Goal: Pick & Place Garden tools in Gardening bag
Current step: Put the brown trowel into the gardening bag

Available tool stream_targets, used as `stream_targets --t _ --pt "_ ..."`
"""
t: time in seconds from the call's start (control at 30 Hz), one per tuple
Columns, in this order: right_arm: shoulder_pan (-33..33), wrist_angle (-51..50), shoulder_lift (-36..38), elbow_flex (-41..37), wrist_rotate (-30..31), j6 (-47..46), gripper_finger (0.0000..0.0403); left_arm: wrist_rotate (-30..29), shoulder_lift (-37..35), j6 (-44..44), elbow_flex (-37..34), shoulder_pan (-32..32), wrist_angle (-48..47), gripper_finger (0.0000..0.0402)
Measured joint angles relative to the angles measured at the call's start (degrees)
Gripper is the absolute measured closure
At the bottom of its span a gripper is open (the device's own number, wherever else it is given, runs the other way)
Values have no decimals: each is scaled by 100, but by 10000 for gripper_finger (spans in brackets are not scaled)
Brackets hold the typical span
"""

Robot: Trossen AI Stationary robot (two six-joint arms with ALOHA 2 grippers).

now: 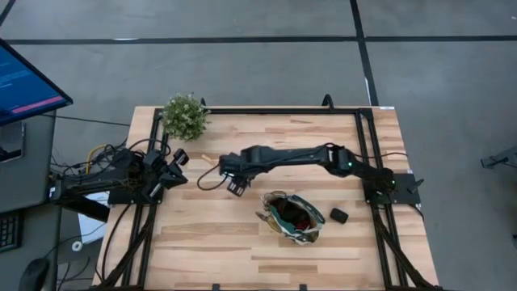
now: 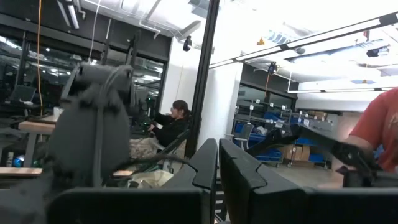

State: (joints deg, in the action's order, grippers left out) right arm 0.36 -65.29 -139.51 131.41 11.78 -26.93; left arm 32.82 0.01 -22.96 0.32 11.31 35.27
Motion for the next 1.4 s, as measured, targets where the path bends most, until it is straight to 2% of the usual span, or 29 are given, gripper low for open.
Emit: stream_targets --t 0.37,0.7,0.93,1.23,1.4 --pt "-16 257 -428 7 -37 418 213 2 -2 0 0 0 -3 384" --pt "11 563 -421 -77 -101 500 224 1 0 0 0 0 -1 384" --pt "-97 791 -412 -417 -103 547 233 1 4 0 0 0 -2 384" --pt "-358 337 -420 -607 20 547 243 0 18 0 0 0 -2 384" --pt "-479 223 -193 -610 28 611 250 1 26 0 0 0 -2 384"
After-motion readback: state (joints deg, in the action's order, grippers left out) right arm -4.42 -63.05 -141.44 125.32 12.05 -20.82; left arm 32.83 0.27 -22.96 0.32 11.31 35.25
